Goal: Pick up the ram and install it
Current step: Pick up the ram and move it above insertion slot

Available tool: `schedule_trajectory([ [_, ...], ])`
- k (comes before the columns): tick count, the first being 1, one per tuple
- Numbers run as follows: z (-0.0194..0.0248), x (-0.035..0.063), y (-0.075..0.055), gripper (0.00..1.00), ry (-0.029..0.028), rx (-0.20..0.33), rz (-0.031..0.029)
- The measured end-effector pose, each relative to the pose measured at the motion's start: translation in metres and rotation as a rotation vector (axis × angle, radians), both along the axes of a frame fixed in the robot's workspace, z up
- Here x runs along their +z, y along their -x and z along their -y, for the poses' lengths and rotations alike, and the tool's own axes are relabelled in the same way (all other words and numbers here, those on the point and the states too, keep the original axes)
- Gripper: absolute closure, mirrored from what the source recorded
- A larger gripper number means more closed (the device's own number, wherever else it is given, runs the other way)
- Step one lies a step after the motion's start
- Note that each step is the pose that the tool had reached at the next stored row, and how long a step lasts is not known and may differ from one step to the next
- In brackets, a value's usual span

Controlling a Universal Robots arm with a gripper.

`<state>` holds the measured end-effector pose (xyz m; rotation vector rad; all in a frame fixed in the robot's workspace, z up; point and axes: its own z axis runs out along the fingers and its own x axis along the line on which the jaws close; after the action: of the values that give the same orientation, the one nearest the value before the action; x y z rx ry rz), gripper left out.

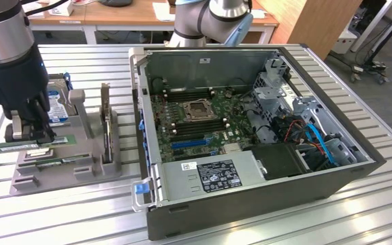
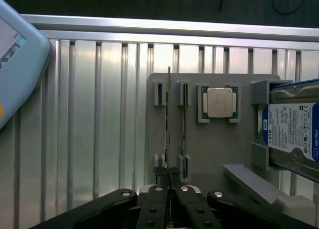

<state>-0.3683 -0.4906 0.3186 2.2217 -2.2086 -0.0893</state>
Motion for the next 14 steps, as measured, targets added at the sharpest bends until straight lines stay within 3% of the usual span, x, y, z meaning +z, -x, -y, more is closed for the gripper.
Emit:
schedule_trajectory([
  [14,0.0000,0.0211,0.000,0.89,0.0000,0.000,0.0000],
])
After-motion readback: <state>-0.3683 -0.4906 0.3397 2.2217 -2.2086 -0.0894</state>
